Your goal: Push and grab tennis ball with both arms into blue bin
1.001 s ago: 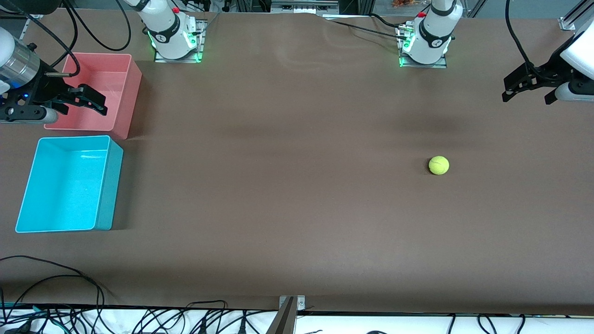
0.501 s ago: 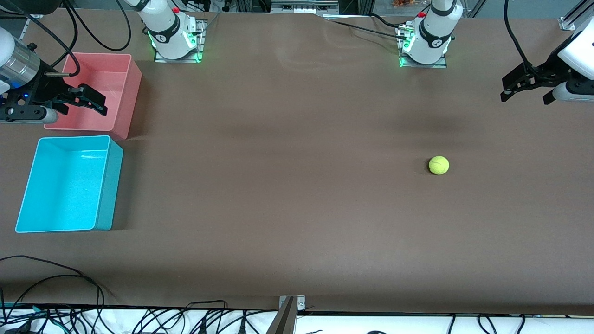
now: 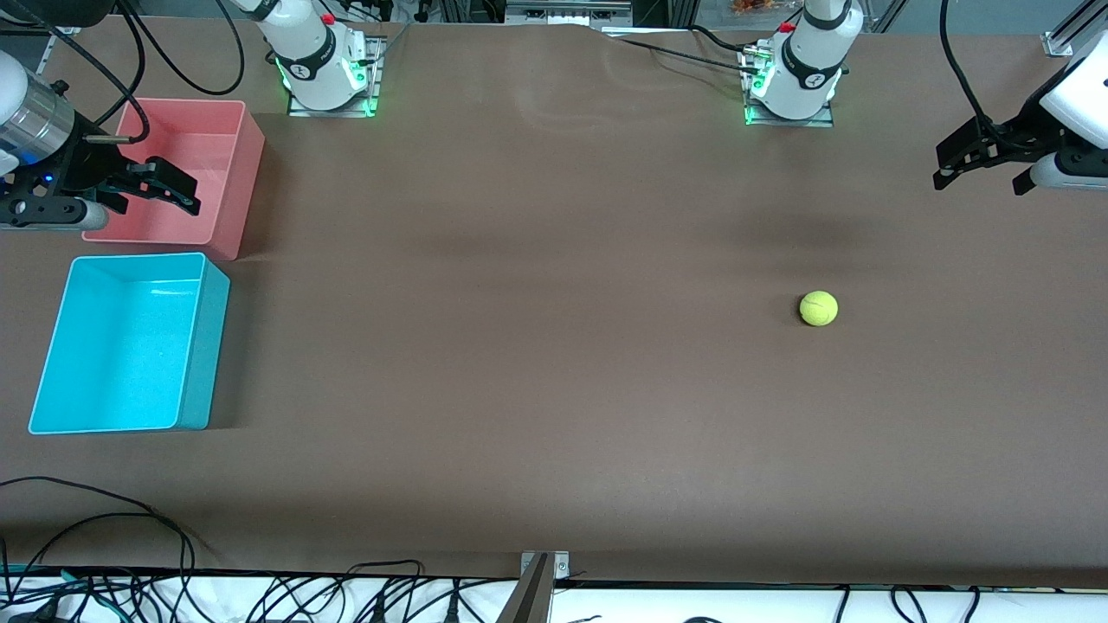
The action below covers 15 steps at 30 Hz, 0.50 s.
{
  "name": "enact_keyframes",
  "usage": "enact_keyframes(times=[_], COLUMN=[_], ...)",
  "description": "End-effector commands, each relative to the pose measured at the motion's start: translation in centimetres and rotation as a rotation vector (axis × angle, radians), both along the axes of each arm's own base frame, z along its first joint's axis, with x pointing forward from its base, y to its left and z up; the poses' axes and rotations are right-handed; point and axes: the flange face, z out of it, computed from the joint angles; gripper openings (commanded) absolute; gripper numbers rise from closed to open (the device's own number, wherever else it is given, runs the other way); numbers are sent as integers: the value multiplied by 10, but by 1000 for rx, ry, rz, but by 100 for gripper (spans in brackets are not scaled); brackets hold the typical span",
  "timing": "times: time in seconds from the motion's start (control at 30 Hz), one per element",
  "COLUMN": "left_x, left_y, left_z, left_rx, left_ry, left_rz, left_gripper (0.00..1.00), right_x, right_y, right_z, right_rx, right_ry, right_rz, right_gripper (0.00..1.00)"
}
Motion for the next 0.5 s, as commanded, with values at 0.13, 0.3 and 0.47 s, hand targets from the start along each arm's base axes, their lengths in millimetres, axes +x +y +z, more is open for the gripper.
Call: enact_keyframes(times=[0.13, 0.3, 0.47], left_x=[4, 4, 4], left_y=[-2, -3, -2], left_z=[7, 7, 7], left_rx=[-17, -17, -17], left_ry=[3, 3, 3], left_rz=[0, -2, 0], left_gripper=[100, 100, 100], right_x=[-2, -2, -2], right_y=[2, 4, 4], right_z=[10, 10, 9], right_rx=[6, 5, 3], right_ry=[-9, -9, -7], right_rz=[1, 6, 10], right_gripper=[100, 100, 100])
